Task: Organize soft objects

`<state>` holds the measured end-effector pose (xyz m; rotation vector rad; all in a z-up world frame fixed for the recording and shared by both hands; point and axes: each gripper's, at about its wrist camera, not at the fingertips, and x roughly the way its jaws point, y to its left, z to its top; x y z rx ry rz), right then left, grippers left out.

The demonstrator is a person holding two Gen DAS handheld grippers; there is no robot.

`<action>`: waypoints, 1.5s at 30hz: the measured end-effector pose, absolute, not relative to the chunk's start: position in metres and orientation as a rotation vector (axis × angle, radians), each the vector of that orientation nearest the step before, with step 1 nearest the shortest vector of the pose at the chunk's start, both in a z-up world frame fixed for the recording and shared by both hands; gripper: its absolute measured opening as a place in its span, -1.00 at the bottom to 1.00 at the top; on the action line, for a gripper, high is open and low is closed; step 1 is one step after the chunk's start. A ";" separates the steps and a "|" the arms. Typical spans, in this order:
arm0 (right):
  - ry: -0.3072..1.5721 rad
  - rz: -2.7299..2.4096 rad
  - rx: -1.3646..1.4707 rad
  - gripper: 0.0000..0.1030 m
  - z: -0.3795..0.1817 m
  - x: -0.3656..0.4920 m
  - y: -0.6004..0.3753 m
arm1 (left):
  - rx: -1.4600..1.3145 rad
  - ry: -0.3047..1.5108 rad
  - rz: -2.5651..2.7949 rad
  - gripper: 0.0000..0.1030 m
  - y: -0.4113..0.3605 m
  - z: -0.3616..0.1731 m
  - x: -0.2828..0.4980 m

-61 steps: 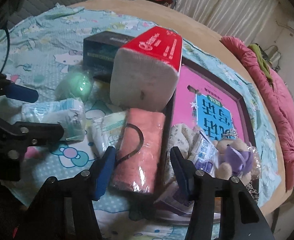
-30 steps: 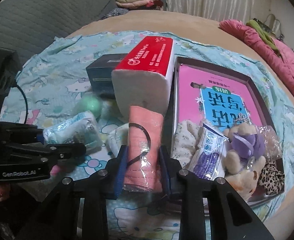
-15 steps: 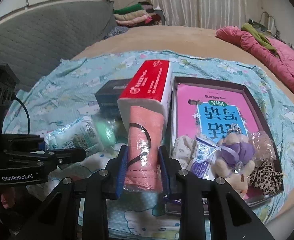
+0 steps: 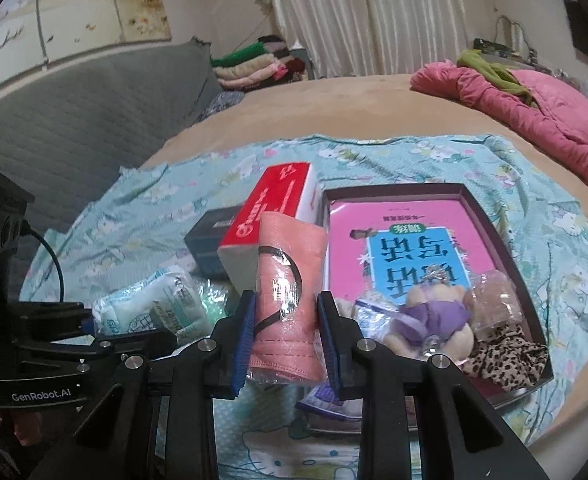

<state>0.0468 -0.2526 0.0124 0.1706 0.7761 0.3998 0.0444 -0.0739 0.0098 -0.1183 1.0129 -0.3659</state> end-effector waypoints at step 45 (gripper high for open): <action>0.745 0.179 0.394 -0.39 0.000 0.053 -0.369 | -0.071 1.136 -0.388 -0.07 -0.130 -0.032 0.061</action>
